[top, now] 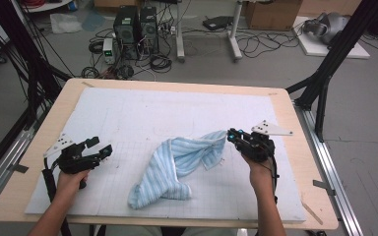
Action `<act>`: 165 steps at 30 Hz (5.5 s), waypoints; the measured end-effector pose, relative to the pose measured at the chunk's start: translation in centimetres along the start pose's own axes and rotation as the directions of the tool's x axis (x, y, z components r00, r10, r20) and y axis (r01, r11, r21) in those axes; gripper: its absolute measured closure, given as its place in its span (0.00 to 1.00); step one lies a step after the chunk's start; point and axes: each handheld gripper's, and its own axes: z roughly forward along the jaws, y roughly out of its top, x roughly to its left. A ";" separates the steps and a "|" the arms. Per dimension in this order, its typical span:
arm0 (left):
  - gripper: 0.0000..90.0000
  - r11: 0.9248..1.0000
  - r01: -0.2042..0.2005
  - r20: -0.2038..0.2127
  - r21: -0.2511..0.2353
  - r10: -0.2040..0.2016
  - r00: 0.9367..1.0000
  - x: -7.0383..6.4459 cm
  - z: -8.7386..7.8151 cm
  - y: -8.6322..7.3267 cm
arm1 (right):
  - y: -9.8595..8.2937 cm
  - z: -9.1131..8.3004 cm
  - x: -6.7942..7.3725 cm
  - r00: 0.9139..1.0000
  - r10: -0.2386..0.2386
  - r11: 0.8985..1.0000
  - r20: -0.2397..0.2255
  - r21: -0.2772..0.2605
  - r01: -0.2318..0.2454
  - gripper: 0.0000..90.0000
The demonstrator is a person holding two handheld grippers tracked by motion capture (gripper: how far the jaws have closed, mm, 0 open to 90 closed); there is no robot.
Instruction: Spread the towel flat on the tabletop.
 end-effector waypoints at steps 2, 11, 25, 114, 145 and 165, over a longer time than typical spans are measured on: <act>0.24 1.000 0.001 0.002 0.002 -0.001 1.000 0.0 0.1 0.0 | -0.2 0.5 -0.1 1.000 -0.003 1.000 0.006 0.009 0.003 0.90; 0.24 1.000 0.003 0.003 0.002 -0.003 1.000 0.0 0.0 0.0 | 0.5 3.5 -2.6 0.971 0.031 0.988 0.235 0.137 -0.065 0.91; 0.27 1.000 -0.008 0.035 0.005 0.007 0.999 -0.4 0.1 0.1 | 0.3 3.3 -0.8 0.994 -0.001 0.997 0.108 0.071 -0.007 0.49; 0.87 0.804 -0.502 0.429 0.319 0.350 0.833 -11.0 10.2 -1.2 | -5.6 1.3 -0.2 0.999 0.026 0.981 0.043 0.189 -0.033 0.30; 0.93 0.838 -0.453 0.421 0.305 0.308 0.853 -10.8 10.5 0.3 | -5.8 2.8 1.1 1.000 -0.010 0.971 -0.008 0.238 0.011 0.36; 0.94 0.981 -0.116 0.090 0.152 0.103 0.991 -1.9 8.6 6.6 | -4.8 7.8 4.1 0.979 -0.199 0.919 -0.048 0.337 0.204 0.55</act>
